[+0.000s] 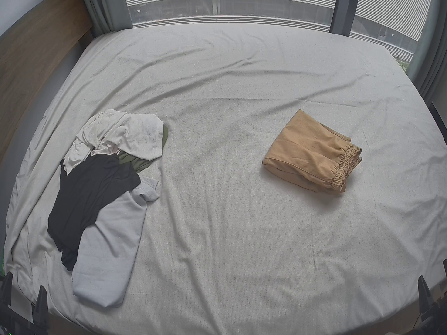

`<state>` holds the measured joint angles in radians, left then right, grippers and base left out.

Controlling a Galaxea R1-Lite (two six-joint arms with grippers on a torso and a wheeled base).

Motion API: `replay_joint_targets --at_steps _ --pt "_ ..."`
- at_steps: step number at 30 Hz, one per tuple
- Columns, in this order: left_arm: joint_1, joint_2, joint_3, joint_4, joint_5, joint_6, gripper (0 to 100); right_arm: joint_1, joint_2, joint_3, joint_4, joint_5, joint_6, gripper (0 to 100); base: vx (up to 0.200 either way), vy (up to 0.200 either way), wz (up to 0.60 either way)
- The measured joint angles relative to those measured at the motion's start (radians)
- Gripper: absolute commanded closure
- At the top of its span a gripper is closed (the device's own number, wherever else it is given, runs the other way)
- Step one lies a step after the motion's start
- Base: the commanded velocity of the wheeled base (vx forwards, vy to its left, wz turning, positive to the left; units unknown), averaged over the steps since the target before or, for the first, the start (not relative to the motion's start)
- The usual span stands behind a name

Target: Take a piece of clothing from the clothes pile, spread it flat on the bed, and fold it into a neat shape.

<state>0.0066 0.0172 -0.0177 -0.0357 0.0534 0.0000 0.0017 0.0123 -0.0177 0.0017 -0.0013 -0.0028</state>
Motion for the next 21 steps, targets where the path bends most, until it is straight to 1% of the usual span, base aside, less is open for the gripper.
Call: replay_joint_targets --at_steps 3,5,21 --pt "-0.003 0.0 0.0 0.026 -0.058 -0.011 0 0.0 0.0 0.0 0.0 0.01 -0.007 0 0.0 0.0 0.0" --pt "-0.003 0.0 0.0 0.035 -0.075 -0.005 0 0.0 0.0 0.0 0.001 0.015 -0.01 0 0.0 0.0 0.0" --pt "-0.002 -0.001 0.0 0.035 -0.075 -0.001 0 0.0 0.001 0.0 0.0 0.019 -0.006 0 0.0 0.0 0.0"
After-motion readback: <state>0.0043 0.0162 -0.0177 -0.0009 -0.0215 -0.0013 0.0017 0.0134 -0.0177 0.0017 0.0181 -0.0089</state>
